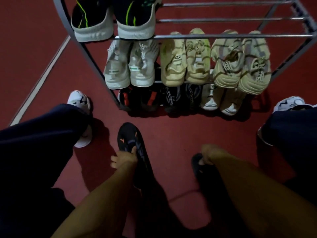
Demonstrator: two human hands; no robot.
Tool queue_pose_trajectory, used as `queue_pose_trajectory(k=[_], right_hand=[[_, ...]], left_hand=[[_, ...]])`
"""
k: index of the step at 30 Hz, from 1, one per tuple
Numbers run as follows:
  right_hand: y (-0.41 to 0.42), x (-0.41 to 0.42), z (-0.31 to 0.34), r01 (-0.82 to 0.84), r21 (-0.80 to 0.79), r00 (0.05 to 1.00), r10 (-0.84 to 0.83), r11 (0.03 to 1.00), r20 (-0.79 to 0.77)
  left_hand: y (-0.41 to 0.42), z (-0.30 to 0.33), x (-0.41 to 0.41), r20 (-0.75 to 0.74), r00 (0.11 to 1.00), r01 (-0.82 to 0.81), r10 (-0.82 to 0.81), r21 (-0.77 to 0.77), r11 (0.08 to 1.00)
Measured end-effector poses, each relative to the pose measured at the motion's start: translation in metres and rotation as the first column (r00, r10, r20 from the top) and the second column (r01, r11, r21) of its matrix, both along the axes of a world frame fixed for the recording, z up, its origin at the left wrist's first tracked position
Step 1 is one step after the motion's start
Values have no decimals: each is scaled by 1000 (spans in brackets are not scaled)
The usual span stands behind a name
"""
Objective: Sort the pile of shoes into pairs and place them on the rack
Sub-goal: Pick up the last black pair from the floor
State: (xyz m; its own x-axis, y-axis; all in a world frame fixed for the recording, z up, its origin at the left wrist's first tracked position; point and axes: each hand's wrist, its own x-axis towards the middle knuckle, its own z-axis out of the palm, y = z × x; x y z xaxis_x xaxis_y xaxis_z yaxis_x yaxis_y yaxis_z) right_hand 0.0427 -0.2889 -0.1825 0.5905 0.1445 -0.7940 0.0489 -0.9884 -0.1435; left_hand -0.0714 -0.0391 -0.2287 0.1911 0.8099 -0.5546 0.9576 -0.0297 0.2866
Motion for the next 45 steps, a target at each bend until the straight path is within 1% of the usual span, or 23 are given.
queue_pose_trajectory(k=[2, 4, 5, 7, 9, 10, 11, 13, 14, 15, 17, 19, 20, 23, 25, 26, 27, 28, 30, 34, 39, 41, 45], right_hand=[[2, 5, -5, -4, 7, 998, 4, 1000, 63], [10, 13, -8, 42, 86, 973, -60, 995, 221], [15, 17, -9, 133, 200, 941, -187, 971, 281], [26, 26, -4, 317, 466, 816, -488, 826, 309], [30, 33, 4, 406, 570, 717, -636, 714, 286], [28, 33, 6, 419, 544, 729, -626, 727, 276], [22, 33, 5, 397, 458, 786, -552, 796, 278], [11, 23, 7, 226, 131, 947, -249, 965, 200], [5, 14, 10, 119, -12, 989, -118, 993, 90], [2, 5, 14, 29, -89, 998, -33, 996, -48], [4, -7, 14, 47, -81, 966, -66, 996, -252], [10, -8, 12, 189, -61, 913, -199, 980, -355], [12, -6, 10, 216, -72, 881, -226, 974, -416], [10, 5, -2, 195, -63, 807, -197, 979, -556], [11, 4, -1, 175, -71, 800, -184, 982, -571], [13, 1, 3, 141, -71, 805, -156, 987, -572], [15, -2, 6, 117, -75, 817, -140, 990, -559], [18, -6, 11, 102, -80, 827, -129, 992, -548], [22, -19, 16, 98, -102, 823, -139, 990, -550], [22, -39, 4, 179, -84, 840, -197, 980, -505], [23, -40, 7, 282, -15, 816, -248, 959, -522], [23, -41, 18, 296, -3, 813, -253, 955, -525], [22, -47, 62, 473, 70, 776, -377, 878, -505]], left_hand=[[2, -5, -3, 14, 999, 32, -32, -18, 999], [4, -11, -9, 59, 997, 51, -50, -29, 998], [4, -11, -10, 85, 995, 50, -47, -27, 998], [5, -12, -12, 114, 990, 92, -87, -34, 995], [6, -11, -11, 176, 964, 205, -199, -15, 979], [6, -10, -10, 213, 941, 273, -263, -18, 962], [4, -8, -8, 252, 914, 332, -317, -18, 943], [1, -10, -6, 331, 873, 399, -359, -58, 915], [-3, -8, -5, 371, 861, 412, -347, -110, 905], [-5, -11, -5, 410, 859, 407, -308, -179, 896], [-6, -21, -5, 456, 871, 358, -185, -329, 874], [-2, -37, -4, 477, 875, 313, -85, -424, 850], [-4, -32, -2, 480, 876, 298, -44, -469, 832], [-15, -4, 7, 468, 884, 286, 16, -567, 773], [-23, 8, 11, 416, 909, 230, 30, -559, 797], [-27, 15, 9, 351, 936, 220, -15, -554, 803], [-30, 22, 7, 274, 954, 256, -123, -529, 809], [-35, 34, 2, 189, 933, 358, -305, -519, 776], [-48, 54, -11, 86, 885, 407, -458, -623, 668], [-46, 55, -12, 95, 889, 389, -448, -672, 630], [-29, 64, -7, 114, 910, 376, -398, -632, 678], [-25, 78, -3, 146, 895, 411, -422, -640, 649], [-18, 122, 3, 180, 863, 469, -473, -634, 615]])
